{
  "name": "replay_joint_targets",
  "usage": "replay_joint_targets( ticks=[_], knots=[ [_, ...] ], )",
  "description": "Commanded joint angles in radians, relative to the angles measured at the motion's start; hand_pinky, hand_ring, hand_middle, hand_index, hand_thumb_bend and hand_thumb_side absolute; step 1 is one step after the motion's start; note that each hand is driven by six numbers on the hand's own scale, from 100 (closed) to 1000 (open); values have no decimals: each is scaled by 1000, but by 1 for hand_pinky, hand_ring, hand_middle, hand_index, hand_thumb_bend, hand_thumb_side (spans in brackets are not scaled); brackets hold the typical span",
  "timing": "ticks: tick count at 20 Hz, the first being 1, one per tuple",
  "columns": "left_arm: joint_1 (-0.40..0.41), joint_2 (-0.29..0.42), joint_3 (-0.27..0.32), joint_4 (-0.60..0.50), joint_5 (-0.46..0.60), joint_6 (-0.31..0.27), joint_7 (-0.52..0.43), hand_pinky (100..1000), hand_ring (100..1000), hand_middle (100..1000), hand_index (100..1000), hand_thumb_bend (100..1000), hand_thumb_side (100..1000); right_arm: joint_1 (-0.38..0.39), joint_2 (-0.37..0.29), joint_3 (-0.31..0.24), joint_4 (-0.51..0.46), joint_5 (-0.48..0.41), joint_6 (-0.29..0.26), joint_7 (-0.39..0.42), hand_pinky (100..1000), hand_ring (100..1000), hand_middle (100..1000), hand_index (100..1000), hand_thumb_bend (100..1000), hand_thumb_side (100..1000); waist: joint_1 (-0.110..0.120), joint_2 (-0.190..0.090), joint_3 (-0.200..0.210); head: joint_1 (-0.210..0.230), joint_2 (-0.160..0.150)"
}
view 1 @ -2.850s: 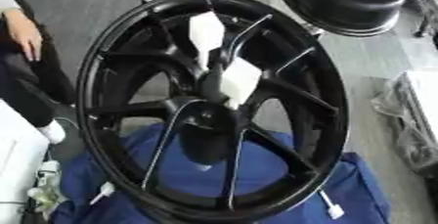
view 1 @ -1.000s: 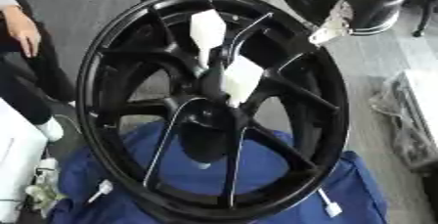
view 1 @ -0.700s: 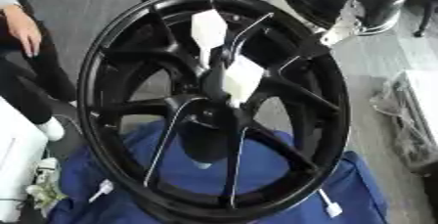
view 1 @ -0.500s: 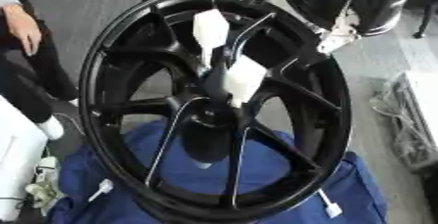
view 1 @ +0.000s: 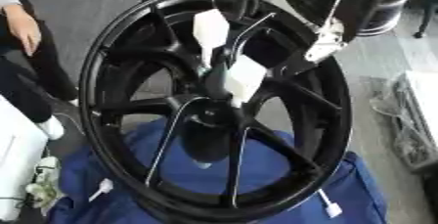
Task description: Pull the pin out of the wheel hub.
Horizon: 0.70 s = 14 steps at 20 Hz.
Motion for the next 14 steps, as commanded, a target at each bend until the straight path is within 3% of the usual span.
replay_joint_targets(
  ticks=[1, 14],
  knots=[
    [-4, 21, 5, -9, 3, 1, 0, 689, 773, 697, 716, 244, 860, -20, -5, 10, 13, 9, -5, -2, 828, 736, 721, 773, 527, 178, 8, -13, 1, -1, 1],
    [-1, 18, 6, -9, 5, 2, 1, 690, 777, 699, 716, 240, 864, -18, 11, 44, 31, 31, -35, -2, 821, 719, 711, 766, 528, 178, 11, -10, -1, 3, 0]
  ],
)
